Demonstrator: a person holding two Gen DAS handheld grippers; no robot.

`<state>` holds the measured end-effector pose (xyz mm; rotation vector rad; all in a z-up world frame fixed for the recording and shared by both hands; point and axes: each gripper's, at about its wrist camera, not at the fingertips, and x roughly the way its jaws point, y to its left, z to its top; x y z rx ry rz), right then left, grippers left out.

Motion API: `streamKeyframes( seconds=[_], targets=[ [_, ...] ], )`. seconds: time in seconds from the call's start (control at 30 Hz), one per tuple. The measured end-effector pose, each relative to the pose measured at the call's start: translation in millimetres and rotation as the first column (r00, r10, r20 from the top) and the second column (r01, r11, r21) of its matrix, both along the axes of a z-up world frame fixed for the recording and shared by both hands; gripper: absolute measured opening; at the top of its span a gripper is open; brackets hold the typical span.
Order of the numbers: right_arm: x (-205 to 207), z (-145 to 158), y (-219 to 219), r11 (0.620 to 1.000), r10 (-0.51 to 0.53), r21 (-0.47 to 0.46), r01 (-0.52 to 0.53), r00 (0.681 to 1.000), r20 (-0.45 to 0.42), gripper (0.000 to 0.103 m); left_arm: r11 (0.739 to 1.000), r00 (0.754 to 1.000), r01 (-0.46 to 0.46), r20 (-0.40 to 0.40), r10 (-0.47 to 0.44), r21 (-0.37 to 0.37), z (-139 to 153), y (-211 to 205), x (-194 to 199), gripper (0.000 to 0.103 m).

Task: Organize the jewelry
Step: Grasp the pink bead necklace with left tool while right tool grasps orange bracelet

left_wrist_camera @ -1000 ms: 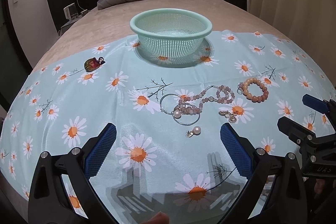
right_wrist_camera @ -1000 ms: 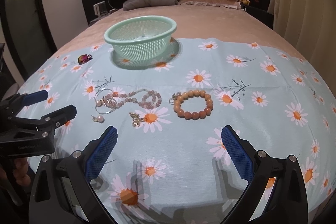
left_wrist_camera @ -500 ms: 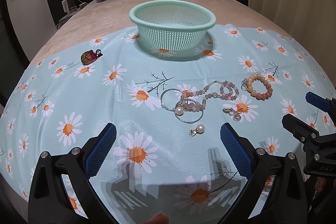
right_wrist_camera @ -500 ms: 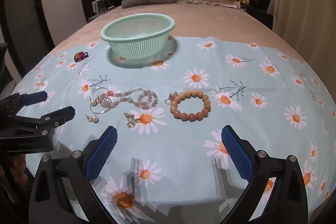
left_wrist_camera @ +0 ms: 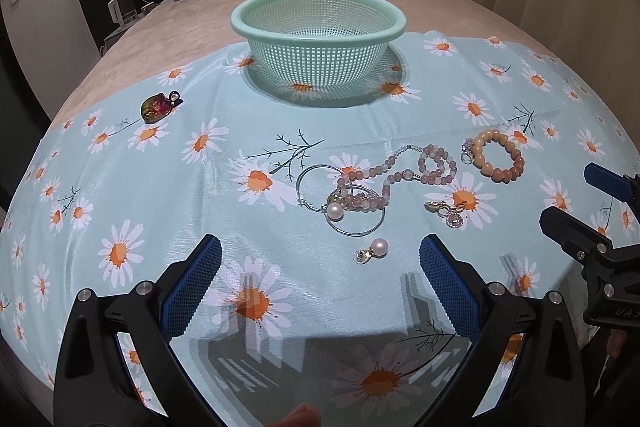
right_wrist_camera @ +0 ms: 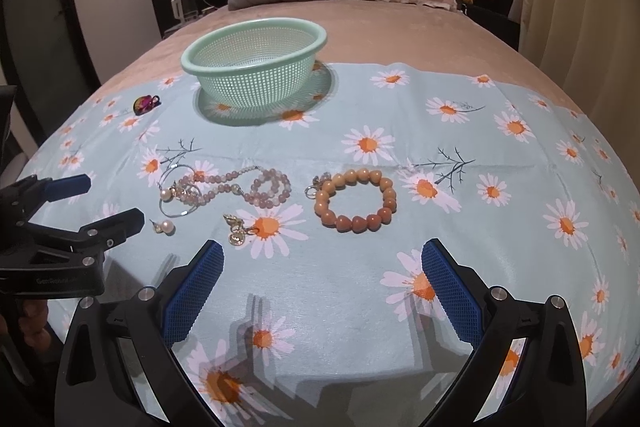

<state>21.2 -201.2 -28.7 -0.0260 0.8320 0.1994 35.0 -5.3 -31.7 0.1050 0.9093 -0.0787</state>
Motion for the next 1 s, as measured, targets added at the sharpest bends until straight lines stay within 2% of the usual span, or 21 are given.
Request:
streamKeyframes(
  seconds=[0.27, 0.77, 1.0],
  targets=[
    [14, -11, -7, 1.000, -0.015, -0.013, 0.014, 1.000, -0.024, 0.095, 1.000, 1.000, 0.015, -0.014, -0.014, 0.024, -6, -5, 13, 0.097],
    [59, -34, -22, 0.999, -0.040, -0.030, 0.037, 0.996, -0.081, 0.095, 0.991, 0.994, 0.101, -0.047, -0.097, 0.085, -22, -29, 57, 0.097],
    [82, -45, -25, 0.998, -0.042, -0.042, 0.038, 0.994, -0.098, 0.095, 0.978, 0.984, 0.167, -0.080, -0.158, 0.126, -37, -45, 76, 0.097]
  ],
)
